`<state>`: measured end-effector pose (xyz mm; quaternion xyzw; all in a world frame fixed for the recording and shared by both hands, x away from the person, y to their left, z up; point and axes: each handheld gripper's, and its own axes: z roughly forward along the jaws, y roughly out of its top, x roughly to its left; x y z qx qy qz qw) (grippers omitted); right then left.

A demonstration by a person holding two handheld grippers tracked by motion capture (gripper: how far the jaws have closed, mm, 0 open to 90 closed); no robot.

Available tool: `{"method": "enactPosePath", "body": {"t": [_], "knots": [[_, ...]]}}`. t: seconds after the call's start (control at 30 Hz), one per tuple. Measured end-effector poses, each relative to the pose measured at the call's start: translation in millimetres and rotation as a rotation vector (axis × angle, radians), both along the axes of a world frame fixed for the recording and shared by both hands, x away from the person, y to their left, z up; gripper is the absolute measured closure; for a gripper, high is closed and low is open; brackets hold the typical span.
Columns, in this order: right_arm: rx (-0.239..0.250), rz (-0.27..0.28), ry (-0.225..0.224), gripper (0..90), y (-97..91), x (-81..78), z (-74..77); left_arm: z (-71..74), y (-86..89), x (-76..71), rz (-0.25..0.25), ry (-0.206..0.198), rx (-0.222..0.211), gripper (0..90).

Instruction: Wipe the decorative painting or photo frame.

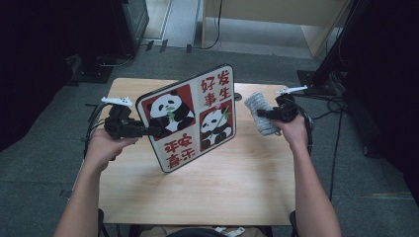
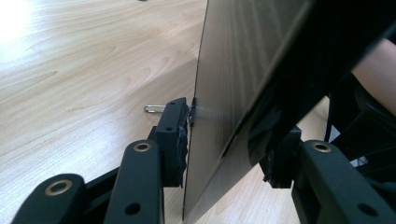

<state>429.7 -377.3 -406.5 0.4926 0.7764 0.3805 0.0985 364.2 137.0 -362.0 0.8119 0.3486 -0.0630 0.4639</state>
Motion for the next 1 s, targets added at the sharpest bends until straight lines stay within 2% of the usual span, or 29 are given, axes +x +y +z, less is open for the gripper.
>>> {"method": "enactPosePath", "body": {"t": [0.23, 0.4, 0.53, 0.63, 0.8, 1.0], "knots": [[0.031, 0.049, -0.015, 67.9, 10.3, -5.9, 22.8, -1.5, 0.3, 1.3, -0.004, -0.005, -0.014, 65.0], [0.022, 0.075, -0.024, 67.8, 19.2, -7.6, 31.7, -1.9, 0.2, 1.6, 0.006, -0.016, -0.025, 68.6], [0.014, 0.104, -0.038, 67.8, 28.3, -8.5, 43.0, -1.1, -0.3, 0.3, 0.011, -0.044, -0.038, 73.9], [0.01, 0.125, -0.056, 67.8, 35.5, -10.4, 54.2, -1.5, 0.0, 1.1, 0.008, -0.041, -0.038, 75.1], [0.015, 0.144, -0.073, 67.7, 39.9, -12.9, 63.9, -1.7, 0.4, 1.1, -0.002, -0.039, -0.043, 76.6], [0.018, 0.165, -0.066, 67.9, 42.6, -12.6, 75.7, -2.2, 1.5, 2.3, -0.014, -0.036, -0.049, 77.3]]}}
